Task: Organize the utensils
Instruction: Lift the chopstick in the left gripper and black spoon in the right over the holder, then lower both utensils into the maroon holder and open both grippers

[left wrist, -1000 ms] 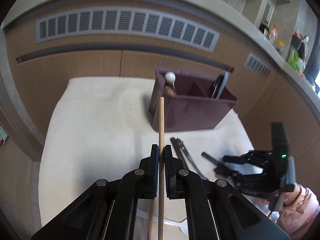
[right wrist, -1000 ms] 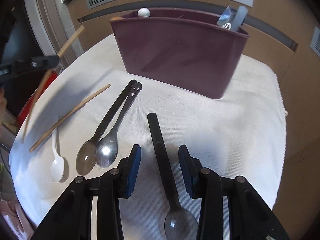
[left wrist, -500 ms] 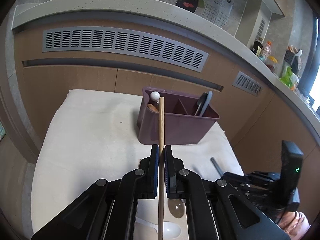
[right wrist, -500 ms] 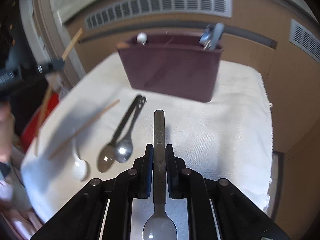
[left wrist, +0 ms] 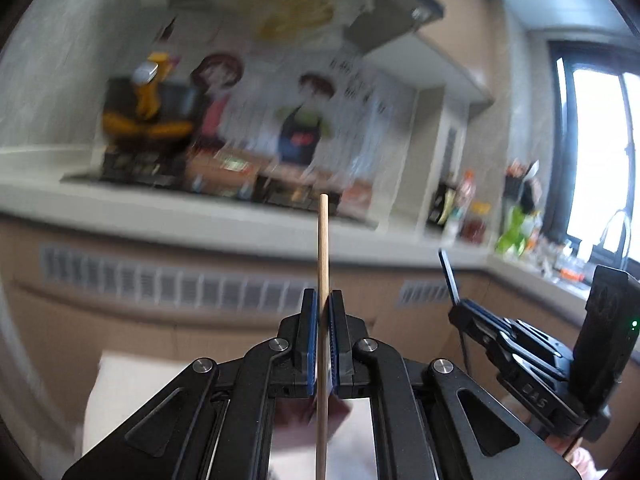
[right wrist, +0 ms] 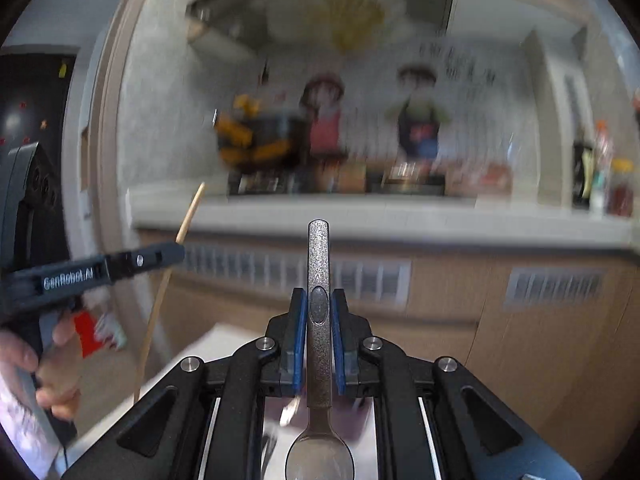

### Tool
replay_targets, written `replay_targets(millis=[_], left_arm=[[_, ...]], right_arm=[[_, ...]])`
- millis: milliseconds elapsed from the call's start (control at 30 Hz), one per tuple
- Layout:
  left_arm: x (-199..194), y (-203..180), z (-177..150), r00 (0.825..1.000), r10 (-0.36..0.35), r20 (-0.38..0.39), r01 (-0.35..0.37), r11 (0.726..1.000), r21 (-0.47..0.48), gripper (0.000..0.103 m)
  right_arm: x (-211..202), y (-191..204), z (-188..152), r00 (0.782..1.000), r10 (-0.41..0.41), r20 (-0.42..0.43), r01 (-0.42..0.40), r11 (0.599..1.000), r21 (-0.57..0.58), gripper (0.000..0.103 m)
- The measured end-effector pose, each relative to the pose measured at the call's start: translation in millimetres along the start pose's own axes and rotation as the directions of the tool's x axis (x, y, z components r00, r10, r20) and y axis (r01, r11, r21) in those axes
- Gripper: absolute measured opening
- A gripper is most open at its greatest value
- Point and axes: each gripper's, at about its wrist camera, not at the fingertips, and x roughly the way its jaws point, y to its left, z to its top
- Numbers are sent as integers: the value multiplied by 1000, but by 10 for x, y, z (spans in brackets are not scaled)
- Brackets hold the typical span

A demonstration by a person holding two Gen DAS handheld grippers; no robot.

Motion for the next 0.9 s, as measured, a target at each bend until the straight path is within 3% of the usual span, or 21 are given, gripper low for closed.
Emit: replay_targets(millis=[67, 200, 533, 900], left_arm=[[121, 28, 107, 999, -18, 40, 18, 1000, -8, 5], [421, 133, 78, 997, 5, 74, -5, 1000, 0, 5], [1347, 645, -484, 995, 64, -71, -69, 995, -67, 5], [1879, 935, -975, 986, 79, -149, -94, 991, -95, 5]], right_arm=[[113, -26, 149, 997, -27, 66, 27, 1000, -2, 11], [473, -131, 123, 998, -30, 58, 28, 999, 29, 11], [1371, -319, -537, 995, -26, -92, 32, 997, 74, 11], [1974, -400, -1205, 978, -47, -203, 67, 994, 92, 11]])
